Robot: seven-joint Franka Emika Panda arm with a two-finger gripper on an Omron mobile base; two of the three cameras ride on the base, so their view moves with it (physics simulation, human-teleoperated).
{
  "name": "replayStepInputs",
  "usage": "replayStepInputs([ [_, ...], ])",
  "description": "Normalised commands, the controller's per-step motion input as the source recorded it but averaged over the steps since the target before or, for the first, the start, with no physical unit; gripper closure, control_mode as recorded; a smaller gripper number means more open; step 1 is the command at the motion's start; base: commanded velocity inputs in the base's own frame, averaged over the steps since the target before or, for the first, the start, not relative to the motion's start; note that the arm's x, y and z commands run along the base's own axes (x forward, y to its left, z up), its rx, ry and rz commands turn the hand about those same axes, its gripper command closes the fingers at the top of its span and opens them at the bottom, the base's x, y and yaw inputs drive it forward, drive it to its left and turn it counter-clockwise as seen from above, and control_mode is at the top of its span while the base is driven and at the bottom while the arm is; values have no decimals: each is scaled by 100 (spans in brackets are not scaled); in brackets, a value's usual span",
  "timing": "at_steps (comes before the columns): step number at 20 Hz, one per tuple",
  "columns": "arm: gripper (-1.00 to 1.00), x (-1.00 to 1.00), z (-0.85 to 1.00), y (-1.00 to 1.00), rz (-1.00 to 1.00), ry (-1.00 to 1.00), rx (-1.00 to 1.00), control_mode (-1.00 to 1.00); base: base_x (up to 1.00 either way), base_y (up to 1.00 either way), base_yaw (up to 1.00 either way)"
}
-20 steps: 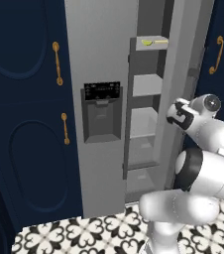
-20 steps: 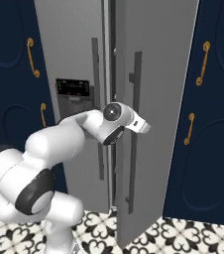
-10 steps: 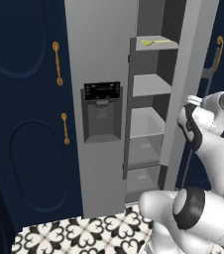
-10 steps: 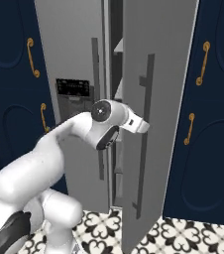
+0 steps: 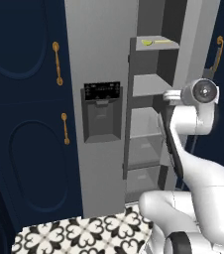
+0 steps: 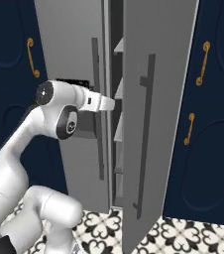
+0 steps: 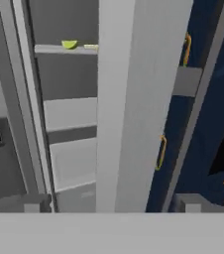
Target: Grab a lemon wedge from the fridge and one ice cube from the ice bowl, and put them in the glass of lemonade.
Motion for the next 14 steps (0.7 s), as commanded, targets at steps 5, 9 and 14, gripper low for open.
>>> replayStepInputs([
  [5,-100,43,21,69,16,64,-58,-100,0,0,0],
  [9,-100,96,-27,-1,-3,51,-56,-100,0,0,0],
  [14,-100,100,-30,-20,-4,23,-38,-100,0,0,0],
])
